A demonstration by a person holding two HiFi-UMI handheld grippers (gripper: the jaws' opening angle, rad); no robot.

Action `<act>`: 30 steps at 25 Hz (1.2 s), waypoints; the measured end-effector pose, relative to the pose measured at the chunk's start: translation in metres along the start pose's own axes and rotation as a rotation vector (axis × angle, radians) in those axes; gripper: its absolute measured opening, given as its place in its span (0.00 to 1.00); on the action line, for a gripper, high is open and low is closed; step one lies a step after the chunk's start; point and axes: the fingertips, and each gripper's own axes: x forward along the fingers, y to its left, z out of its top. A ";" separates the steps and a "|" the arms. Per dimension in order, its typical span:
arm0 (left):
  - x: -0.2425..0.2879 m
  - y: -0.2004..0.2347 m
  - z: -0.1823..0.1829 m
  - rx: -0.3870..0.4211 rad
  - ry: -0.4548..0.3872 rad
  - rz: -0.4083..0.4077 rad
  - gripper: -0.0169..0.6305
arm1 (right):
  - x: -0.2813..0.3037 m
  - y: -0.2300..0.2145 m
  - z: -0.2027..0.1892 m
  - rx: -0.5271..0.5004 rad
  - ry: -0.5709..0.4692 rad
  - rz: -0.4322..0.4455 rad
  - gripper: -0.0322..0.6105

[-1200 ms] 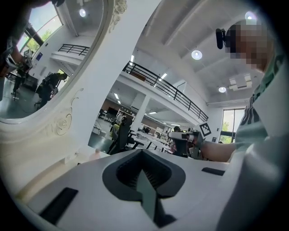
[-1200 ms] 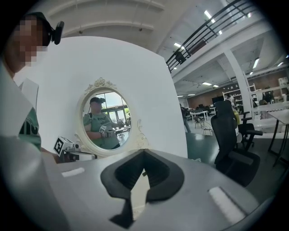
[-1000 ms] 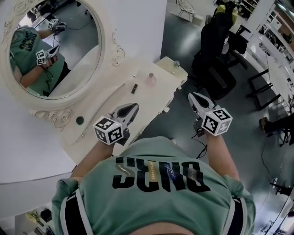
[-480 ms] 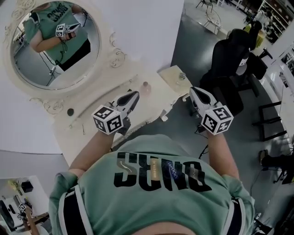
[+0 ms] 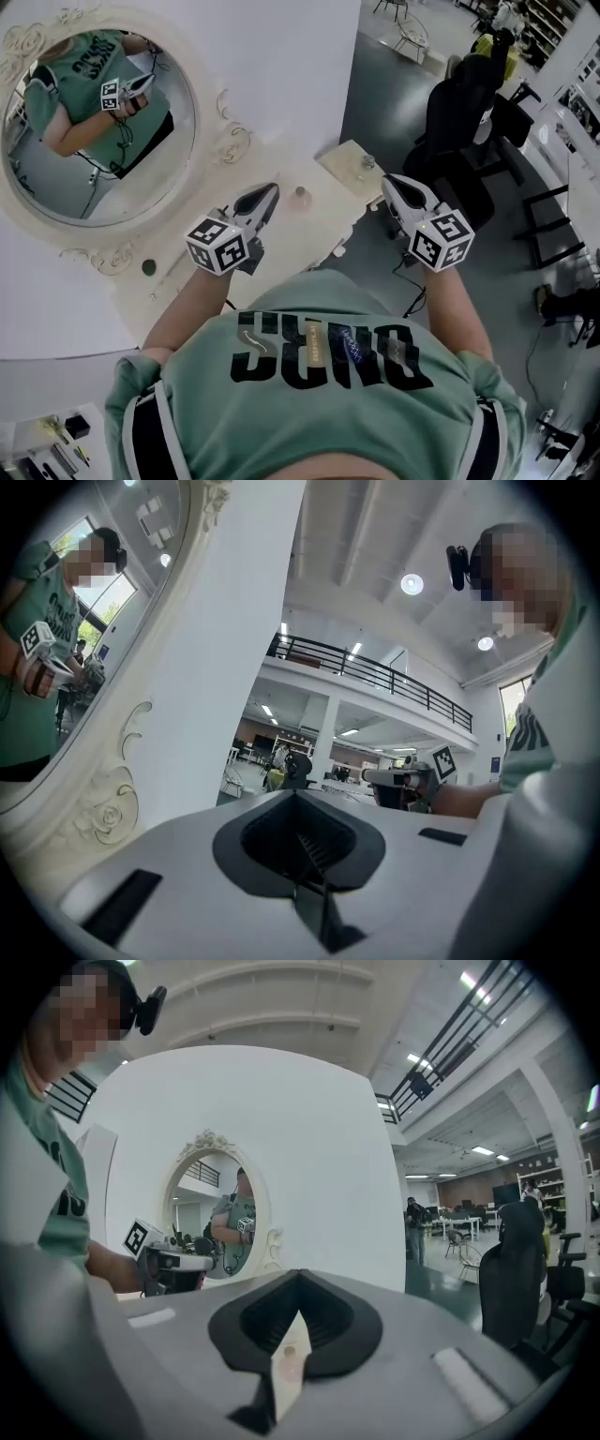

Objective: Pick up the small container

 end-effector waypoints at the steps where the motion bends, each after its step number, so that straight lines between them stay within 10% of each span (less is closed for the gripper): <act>1: 0.001 0.004 0.003 0.002 -0.003 -0.006 0.02 | 0.003 0.000 0.001 0.004 0.001 -0.007 0.06; 17: 0.015 0.016 0.012 0.013 -0.021 -0.009 0.02 | 0.015 -0.009 0.007 0.004 0.016 -0.002 0.06; 20: 0.017 0.016 0.007 0.024 0.004 -0.009 0.27 | 0.015 -0.010 0.006 0.009 0.013 -0.001 0.06; 30: 0.042 0.042 -0.043 0.044 0.114 0.022 0.30 | 0.032 -0.023 -0.022 0.052 0.062 -0.005 0.06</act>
